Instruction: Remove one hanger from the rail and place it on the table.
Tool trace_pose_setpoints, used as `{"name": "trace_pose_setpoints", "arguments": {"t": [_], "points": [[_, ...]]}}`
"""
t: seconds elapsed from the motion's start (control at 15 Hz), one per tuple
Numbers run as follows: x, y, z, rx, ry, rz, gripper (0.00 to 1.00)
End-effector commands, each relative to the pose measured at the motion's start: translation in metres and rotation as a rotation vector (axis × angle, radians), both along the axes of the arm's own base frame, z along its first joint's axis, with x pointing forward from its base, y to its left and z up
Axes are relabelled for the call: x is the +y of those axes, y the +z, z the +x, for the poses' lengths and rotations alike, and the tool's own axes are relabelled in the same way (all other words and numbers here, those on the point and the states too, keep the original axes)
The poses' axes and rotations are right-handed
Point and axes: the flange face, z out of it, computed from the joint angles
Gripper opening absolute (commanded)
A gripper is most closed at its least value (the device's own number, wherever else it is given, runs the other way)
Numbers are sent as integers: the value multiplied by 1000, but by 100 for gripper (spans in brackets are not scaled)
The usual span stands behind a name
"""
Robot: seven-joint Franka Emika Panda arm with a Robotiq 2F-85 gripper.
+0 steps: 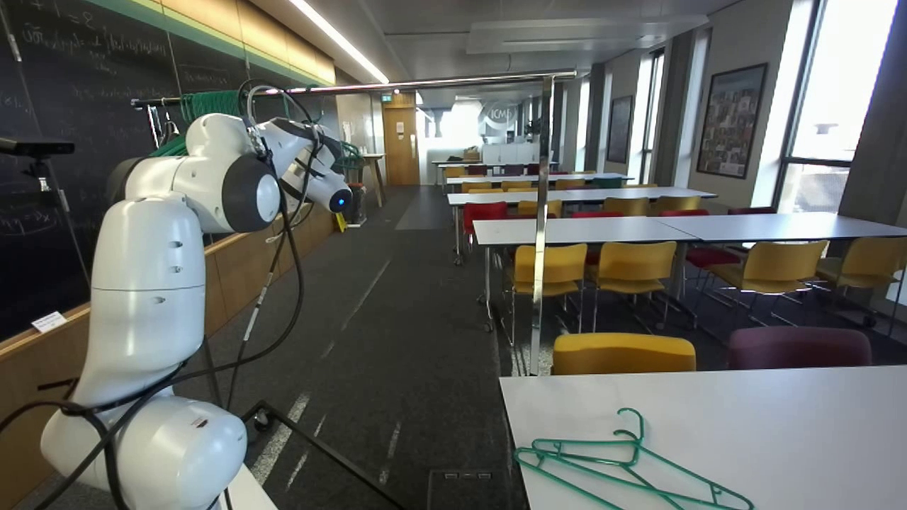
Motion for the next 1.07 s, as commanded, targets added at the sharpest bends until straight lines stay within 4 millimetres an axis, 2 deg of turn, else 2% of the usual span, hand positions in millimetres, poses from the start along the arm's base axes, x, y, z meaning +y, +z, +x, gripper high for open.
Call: {"name": "trace_pose_setpoints", "arguments": {"t": [0.0, 0.13, 0.4, 0.47, 0.53, 1.0], "points": [[2, 11, 4, -9, 20, 20, 11], [2, 11, 4, -8, 19, 21, 1], [1, 11, 3, -8, 19, 21, 0], [1, 11, 4, -8, 18, 21, 26], [1, 12, 3, -7, 19, 20, 27], [0, 11, 3, -3, 20, 23, 80]]}}
